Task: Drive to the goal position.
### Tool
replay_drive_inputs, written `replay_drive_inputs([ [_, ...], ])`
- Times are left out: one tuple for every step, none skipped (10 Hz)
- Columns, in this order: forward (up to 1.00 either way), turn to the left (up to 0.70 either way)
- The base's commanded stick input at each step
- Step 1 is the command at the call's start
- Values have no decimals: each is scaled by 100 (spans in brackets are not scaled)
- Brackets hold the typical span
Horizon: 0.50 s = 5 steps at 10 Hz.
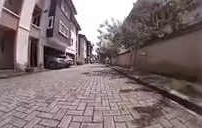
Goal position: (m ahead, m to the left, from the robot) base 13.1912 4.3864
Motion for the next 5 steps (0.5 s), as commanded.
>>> replay_drive_inputs([
  [50,0],
  [50,0],
  [50,0],
  [50,0],
  [50,0],
])
